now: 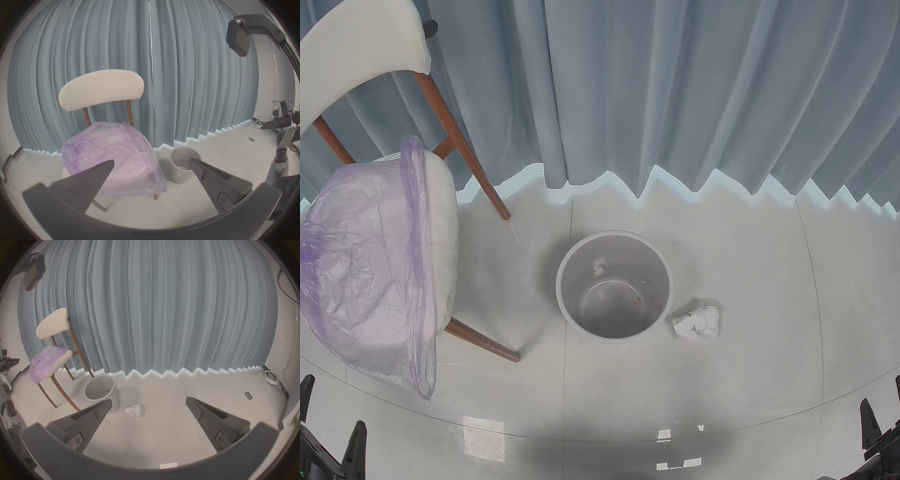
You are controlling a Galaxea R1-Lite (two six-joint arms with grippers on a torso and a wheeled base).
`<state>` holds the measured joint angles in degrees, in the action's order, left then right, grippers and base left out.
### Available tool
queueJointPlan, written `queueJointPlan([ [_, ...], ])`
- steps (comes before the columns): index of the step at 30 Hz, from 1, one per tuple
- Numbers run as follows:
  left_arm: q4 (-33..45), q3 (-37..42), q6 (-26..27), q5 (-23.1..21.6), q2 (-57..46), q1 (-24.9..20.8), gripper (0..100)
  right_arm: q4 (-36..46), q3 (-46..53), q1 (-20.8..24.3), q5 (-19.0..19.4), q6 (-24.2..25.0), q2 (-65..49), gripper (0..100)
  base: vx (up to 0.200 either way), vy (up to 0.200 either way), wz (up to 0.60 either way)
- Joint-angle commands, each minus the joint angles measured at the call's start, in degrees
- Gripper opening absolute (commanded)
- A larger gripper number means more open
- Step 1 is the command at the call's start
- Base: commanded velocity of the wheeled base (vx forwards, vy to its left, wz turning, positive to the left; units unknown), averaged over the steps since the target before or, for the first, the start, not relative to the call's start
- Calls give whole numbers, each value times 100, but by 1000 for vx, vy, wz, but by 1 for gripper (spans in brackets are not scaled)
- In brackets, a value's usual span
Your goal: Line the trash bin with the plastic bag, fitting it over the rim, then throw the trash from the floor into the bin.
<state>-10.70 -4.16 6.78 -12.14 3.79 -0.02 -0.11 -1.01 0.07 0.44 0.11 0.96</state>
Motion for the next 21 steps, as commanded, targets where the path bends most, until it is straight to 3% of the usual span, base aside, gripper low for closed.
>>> queueJointPlan([
  [1, 51, -938, -89, 1, 1546, -24, 100, -7, 101, 1, 18, 7, -96, 100, 0, 0, 0],
  [3, 51, -973, -98, 1, 1590, -24, 100, -7, 101, 10, 18, 7, -96, 100, 0, 0, 0],
  [4, 51, -1676, -361, -16, 2469, -147, 100, -7, 101, 10, 18, 7, -96, 100, 0, 0, 0],
  [6, 51, -1676, -361, -16, 2469, -147, 100, -7, 101, 10, 18, 7, -96, 100, 0, 0, 0],
  [7, 68, -2353, -546, -16, 3374, -349, 100, -7, 101, 10, 18, 7, -96, 100, 0, 0, 0],
  [10, 68, -2915, -669, -7, 4165, -613, 100, -7, 101, 1, 18, 7, -96, 100, 0, 0, 0],
  [18, 42, -3583, -572, 98, 5553, -1026, 100, -7, 101, 10, 18, 7, -96, 100, 0, 0, 0],
  [21, 60, -3900, -564, 406, 5993, -1193, 100, -7, 101, 1, 18, -2, -96, 100, 0, 0, 0],
])
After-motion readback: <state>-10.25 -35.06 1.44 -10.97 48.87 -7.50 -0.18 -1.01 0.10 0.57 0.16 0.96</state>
